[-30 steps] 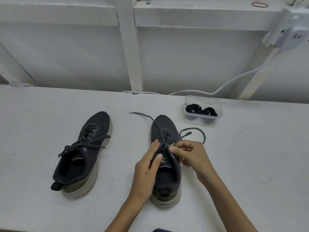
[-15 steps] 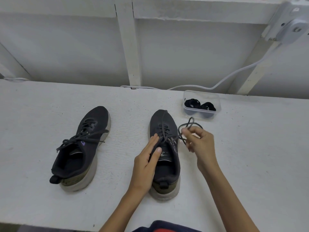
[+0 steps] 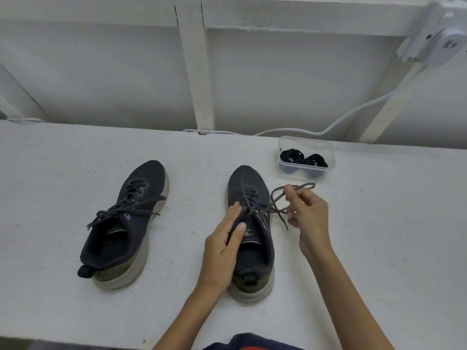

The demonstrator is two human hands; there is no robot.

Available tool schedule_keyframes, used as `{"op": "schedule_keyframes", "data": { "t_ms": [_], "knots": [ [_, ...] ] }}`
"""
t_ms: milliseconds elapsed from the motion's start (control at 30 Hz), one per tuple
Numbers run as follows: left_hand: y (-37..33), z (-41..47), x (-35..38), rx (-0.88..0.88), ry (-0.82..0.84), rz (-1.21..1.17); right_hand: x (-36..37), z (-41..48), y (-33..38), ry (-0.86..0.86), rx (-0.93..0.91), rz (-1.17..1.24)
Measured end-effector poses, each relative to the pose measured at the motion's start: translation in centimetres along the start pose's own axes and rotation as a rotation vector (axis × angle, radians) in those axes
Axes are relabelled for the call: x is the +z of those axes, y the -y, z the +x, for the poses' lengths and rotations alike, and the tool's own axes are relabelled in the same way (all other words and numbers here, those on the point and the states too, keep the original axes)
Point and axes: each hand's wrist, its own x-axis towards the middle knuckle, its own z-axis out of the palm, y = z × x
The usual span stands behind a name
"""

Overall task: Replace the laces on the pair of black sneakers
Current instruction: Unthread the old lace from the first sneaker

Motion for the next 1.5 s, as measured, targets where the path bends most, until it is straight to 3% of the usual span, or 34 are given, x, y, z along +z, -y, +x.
{"op": "schedule_keyframes", "data": {
  "t_ms": [133,167,300,500,667,833,1000,1133,1267,1433,1500],
  "knots": [
    [0.0,0.1,-0.1,0.010,-0.005,0.005,0.9,-2.1,-0.4,0.341,0.045,-0.214],
    [0.0,0.1,-0.1,0.011,0.000,0.009,1.0,-2.2,-0.4,0.332,0.032,-0.198],
    [0.0,0.1,-0.1,0.009,0.007,0.007,0.4,-0.5,0.0,0.032,-0.039,-0.010],
    [0.1,0.2,-0.1,0.010,0.004,0.005,1.1,-2.1,-0.5,0.299,0.031,-0.187],
    [0.1,0.2,-0.2,0.016,0.024,0.018,0.4,-0.5,-0.1,0.008,-0.056,-0.026],
    [0.2,0.2,-0.2,0.014,0.020,0.003,0.9,-1.8,-0.2,0.322,0.039,-0.203],
    [0.2,0.2,-0.2,0.014,0.023,0.002,-0.8,-0.1,-0.1,0.124,-0.002,-0.148],
    [0.2,0.2,-0.2,0.022,0.012,-0.004,-0.2,-1.2,-0.6,0.328,0.097,-0.307],
    [0.1,0.2,-0.2,0.020,0.012,-0.005,0.5,-2.1,-0.8,0.353,0.029,-0.166],
    [0.1,0.1,-0.1,0.013,0.014,-0.015,-0.7,0.3,-0.7,0.004,0.043,0.056],
    [0.0,0.1,-0.1,0.008,0.013,-0.023,-1.3,0.5,-0.7,0.027,0.048,-0.064]
  ]
}}
